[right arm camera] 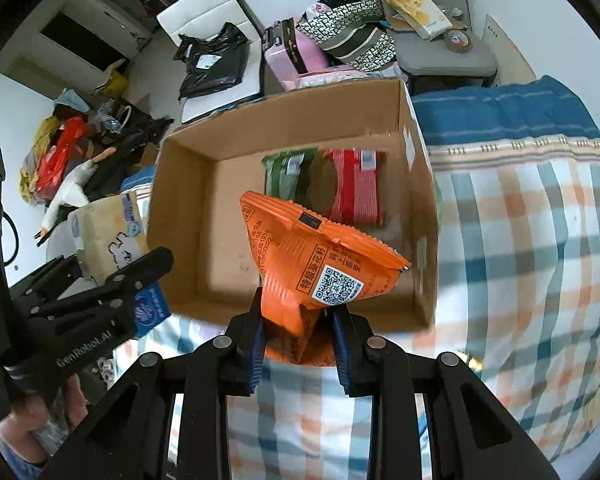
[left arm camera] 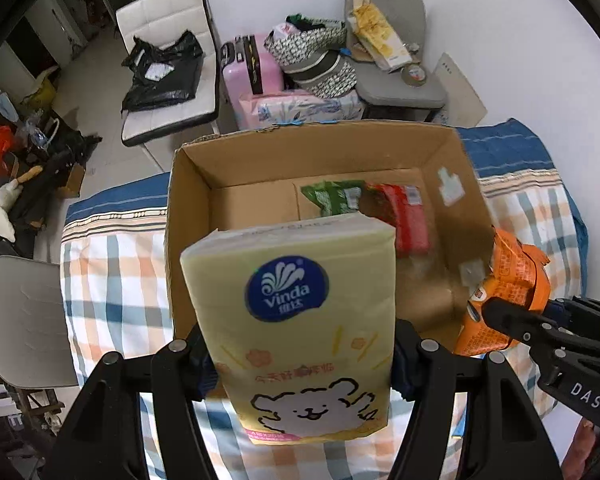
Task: Organize soft objects
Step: 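Lower the tissue pack and orange bag into the box and open both tools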
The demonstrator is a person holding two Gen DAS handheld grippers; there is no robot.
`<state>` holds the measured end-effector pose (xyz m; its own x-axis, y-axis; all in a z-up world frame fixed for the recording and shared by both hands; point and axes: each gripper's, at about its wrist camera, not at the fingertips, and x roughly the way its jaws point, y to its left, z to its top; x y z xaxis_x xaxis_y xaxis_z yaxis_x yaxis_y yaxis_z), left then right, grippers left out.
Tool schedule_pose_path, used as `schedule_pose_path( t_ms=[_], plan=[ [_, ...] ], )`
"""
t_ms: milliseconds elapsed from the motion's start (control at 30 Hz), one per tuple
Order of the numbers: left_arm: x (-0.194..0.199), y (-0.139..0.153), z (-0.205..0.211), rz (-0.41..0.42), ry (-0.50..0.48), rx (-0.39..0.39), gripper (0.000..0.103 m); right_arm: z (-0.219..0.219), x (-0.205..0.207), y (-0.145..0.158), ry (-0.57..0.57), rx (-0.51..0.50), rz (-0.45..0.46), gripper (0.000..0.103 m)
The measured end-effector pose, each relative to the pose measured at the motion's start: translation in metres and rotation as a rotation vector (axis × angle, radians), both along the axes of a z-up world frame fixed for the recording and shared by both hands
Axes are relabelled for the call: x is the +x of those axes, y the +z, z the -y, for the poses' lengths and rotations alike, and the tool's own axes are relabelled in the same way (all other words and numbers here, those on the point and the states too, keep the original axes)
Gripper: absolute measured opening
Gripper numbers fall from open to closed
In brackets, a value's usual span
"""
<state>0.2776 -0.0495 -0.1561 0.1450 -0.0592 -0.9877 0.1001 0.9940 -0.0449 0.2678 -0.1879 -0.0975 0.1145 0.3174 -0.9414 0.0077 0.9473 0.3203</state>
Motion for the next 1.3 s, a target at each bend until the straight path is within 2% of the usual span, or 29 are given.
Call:
schedule_pose_path(
  t_ms=[67,133,200,367,567,833,967,1133,1300],
  plan=[
    [0.048,-0.034,-0.017,-0.039,0.003,-0.004,0.063,-0.002,0.018,-0.015,-0.003,-0.019,-0.022,0.031],
    [0.067,-0.052,-0.024,-0.09,0.01,-0.013,0.063,-0.007,0.033,-0.035,0.015,-0.042,-0.061,0.031],
    [0.101,-0.073,-0.039,-0.136,0.019,-0.015,0.063,-0.01,0.044,-0.059,0.027,-0.07,-0.102,0.03],
    [0.132,-0.119,-0.047,-0.217,0.017,0.002,0.063,-0.016,0.057,-0.109,0.063,-0.136,-0.182,0.031],
    [0.164,-0.154,-0.056,-0.256,0.015,0.015,0.063,-0.018,0.062,-0.142,0.088,-0.172,-0.245,0.031],
    [0.201,-0.174,-0.075,-0.235,0.046,0.041,0.064,-0.022,0.057,-0.167,0.129,-0.203,-0.325,0.031],
    [0.217,-0.181,-0.085,-0.251,0.067,0.049,0.064,-0.026,0.059,-0.173,0.134,-0.216,-0.346,0.034],
    [0.219,-0.168,-0.095,-0.215,0.105,0.012,0.065,-0.031,0.063,-0.168,0.136,-0.226,-0.329,0.054],
    [0.21,-0.151,-0.099,-0.16,0.103,0.021,0.083,-0.037,0.064,-0.152,0.119,-0.208,-0.294,0.072]
  ],
)
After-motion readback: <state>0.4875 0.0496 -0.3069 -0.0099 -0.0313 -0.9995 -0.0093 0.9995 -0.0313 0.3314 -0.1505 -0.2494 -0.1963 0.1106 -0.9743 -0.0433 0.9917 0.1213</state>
